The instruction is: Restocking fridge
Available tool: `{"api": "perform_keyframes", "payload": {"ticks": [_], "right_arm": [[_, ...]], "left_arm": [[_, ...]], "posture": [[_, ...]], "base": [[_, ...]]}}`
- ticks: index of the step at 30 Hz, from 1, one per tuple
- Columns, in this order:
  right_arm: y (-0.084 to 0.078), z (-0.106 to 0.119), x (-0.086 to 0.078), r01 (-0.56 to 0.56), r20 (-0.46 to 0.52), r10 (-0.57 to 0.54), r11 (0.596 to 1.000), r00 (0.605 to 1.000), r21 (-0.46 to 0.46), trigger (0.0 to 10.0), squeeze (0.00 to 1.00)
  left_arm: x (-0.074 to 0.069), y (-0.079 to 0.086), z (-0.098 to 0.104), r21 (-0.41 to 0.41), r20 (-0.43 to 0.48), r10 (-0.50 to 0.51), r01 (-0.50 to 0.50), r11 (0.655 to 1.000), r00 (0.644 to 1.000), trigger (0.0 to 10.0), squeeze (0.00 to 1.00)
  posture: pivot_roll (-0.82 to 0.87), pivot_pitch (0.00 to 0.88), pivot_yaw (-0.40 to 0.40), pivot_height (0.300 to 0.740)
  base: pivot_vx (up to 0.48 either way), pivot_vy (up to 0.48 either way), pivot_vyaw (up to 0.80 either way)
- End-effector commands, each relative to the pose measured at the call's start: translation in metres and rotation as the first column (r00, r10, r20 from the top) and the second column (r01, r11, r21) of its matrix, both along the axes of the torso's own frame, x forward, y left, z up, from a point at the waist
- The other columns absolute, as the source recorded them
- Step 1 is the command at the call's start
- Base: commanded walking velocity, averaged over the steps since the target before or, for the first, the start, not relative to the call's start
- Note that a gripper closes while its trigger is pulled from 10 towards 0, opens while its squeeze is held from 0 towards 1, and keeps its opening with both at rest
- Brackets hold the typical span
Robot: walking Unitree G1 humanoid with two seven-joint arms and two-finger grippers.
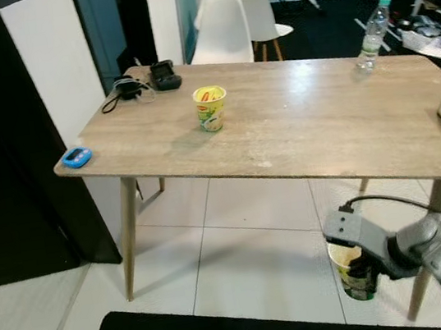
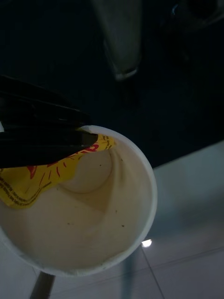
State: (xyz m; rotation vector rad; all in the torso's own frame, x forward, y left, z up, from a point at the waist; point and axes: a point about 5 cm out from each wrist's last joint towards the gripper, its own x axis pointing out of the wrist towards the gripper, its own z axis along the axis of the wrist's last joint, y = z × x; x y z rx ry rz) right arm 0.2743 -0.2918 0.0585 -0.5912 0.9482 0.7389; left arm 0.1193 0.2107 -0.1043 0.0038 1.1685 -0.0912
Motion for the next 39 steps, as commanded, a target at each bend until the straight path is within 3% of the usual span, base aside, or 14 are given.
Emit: {"api": "perform_keyframes", "payload": {"ticks": [1,5,7,8,10,11,12,13,16,18,20,23,28,39], "right_arm": [[-0.006,-0.012,-0.004,0.069,0.011,-0.068,0.997,0.998,-0.032,10.0,0.0],[-0.009,-0.032,-0.014,0.144,0.008,-0.144,0.985,0.99,-0.09,10.0,0.0],[-0.007,-0.056,-0.027,0.326,0.054,-0.323,0.942,0.945,-0.08,10.0,0.0],[-0.007,-0.056,-0.027,0.326,0.054,-0.323,0.942,0.945,-0.08,10.0,0.0],[-0.002,-0.072,-0.037,0.473,0.096,-0.468,0.88,0.879,-0.046,10.0,0.0],[-0.002,-0.072,-0.037,0.473,0.096,-0.468,0.88,0.879,-0.046,10.0,0.0],[0.0,-0.08,-0.043,0.557,0.097,-0.554,0.83,0.827,-0.013,10.0,0.0],[0.0,-0.08,-0.043,0.557,0.097,-0.554,0.83,0.827,-0.013,10.0,0.0],[0.008,-0.103,-0.067,0.678,0.08,-0.675,0.735,0.733,-0.02,10.0,0.0],[0.008,-0.103,-0.067,0.678,0.08,-0.675,0.735,0.733,-0.02,10.0,0.0],[0.021,-0.12,-0.086,0.766,0.013,-0.766,0.643,0.642,0.002,10.0,0.0],[0.029,-0.135,-0.108,0.814,-0.004,-0.815,0.579,0.579,-0.051,10.0,0.0],[0.032,-0.148,-0.139,0.831,0.012,-0.84,0.534,0.542,-0.152,10.0,0.0],[0.03,-0.151,-0.151,0.84,0.018,-0.854,0.507,0.519,-0.193,10.0,0.0]], "left_arm": [[-0.003,-0.006,-0.002,-0.014,-0.011,-0.012,0.012,1.0,1.0,10.0,0.0],[-0.003,-0.006,-0.002,-0.012,-0.013,-0.011,0.011,1.0,1.0,10.0,0.0],[-0.003,-0.006,-0.002,-0.005,-0.012,-0.021,0.021,1.0,1.0,10.0,0.0],[-0.003,-0.006,-0.002,-0.005,-0.012,-0.021,0.021,1.0,1.0,10.0,0.0],[-0.002,-0.005,-0.002,0.006,-0.01,-0.041,0.041,0.999,0.999,10.0,0.0],[-0.002,-0.005,-0.002,0.006,-0.01,-0.041,0.041,0.999,0.999,10.0,0.0],[-0.002,-0.005,-0.002,0.009,-0.008,-0.048,0.048,0.999,0.999,10.0,0.0],[-0.002,-0.005,-0.002,0.009,-0.008,-0.048,0.048,0.999,0.999,10.0,0.0],[-0.002,-0.006,-0.001,0.002,-0.005,-0.055,0.055,0.998,0.998,10.0,0.0],[-0.002,-0.006,-0.001,0.002,-0.005,-0.055,0.055,0.998,0.998,10.0,0.0],[-0.002,-0.006,-0.001,-0.007,-0.008,-0.051,0.051,0.999,0.999,10.0,0.0],[-0.002,-0.007,-0.002,-0.012,-0.01,-0.042,0.042,0.999,0.999,10.0,0.0],[-0.002,-0.006,-0.001,-0.02,-0.013,-0.034,0.034,0.999,0.999,10.0,0.0],[-0.001,-0.004,-0.001,-0.019,-0.012,-0.036,0.036,0.999,0.999,10.0,0.0]], "posture": [[0.06,0.0,-0.023,0.74],[0.06,0.0,-0.024,0.74],[0.06,0.0,-0.02,0.74],[0.06,0.0,-0.02,0.74],[0.06,0.0,-0.02,0.74],[0.06,0.0,-0.02,0.74],[0.06,0.0,-0.02,0.74],[0.06,0.0,-0.02,0.74],[0.06,0.0,-0.019,0.74],[0.06,0.0,-0.019,0.74],[0.06,0.0,-0.019,0.74],[0.06,0.0,-0.016,0.74],[0.05,0.0,-0.01,0.74],[0.04,0.0,0.0,0.74]], "base": [[0.0,0.0,0.0],[0.0,0.0,0.0],[0.0,0.0,0.0],[0.0,0.0,0.0],[0.0,0.0,0.0],[0.0,0.0,0.0],[0.0,0.0,0.0],[0.0,0.0,0.0],[0.0,0.0,0.0],[0.0,0.0,0.0],[0.0,-0.171,0.0],[0.0,-0.385,0.0],[0.0,-0.41,0.0],[0.0,-0.412,0.0]]}}
